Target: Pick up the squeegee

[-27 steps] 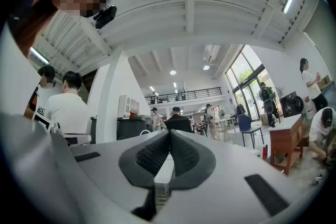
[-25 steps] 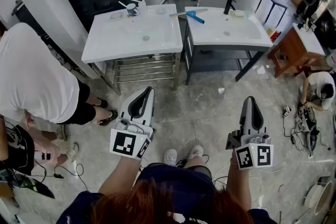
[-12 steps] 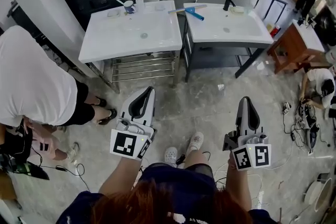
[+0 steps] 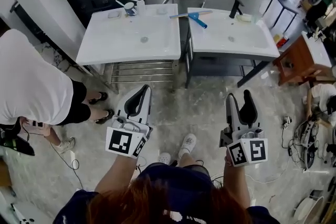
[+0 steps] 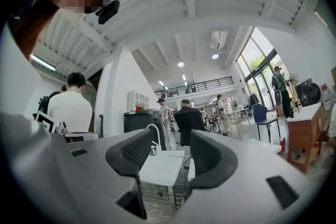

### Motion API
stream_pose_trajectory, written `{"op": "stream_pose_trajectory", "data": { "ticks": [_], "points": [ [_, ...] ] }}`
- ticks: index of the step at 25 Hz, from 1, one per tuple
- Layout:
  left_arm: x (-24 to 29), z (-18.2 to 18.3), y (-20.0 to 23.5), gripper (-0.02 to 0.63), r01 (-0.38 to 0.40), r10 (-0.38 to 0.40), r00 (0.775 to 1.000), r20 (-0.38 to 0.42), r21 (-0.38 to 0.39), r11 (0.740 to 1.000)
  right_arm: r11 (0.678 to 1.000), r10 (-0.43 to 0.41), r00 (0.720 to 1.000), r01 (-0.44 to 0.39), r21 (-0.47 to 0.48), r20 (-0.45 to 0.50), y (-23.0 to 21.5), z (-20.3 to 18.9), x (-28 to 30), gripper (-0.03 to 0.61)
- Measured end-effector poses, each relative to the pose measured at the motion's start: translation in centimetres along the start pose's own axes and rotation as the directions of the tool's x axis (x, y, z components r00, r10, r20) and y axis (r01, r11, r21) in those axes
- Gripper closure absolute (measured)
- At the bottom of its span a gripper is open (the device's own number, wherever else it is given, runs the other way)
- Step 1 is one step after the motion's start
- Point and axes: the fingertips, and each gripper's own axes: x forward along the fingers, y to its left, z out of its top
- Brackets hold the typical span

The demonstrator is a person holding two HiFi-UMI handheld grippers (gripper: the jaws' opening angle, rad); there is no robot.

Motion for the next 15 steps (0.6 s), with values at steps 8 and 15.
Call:
{"op": "stream_pose_trajectory", "data": {
  "ticks": [8, 15],
  "points": [
    [7.9, 0.5, -0.6, 0.592, -0.100, 0.099, 0.995, 0.023, 0.016, 0.995, 0.994, 0.099, 0.995, -0.098, -0.038, 0.024, -7.0, 2.2, 7.1, 0.265],
    [11.3, 0.1, -0.2, 0.592, -0.186, 0.185, 0.982, 0.033, 0.055, 0.981, 0.988, 0.155, 0.988, -0.156, -0.011, -0.012, -10.8, 1.3, 11.0, 0.196]
  ]
}}
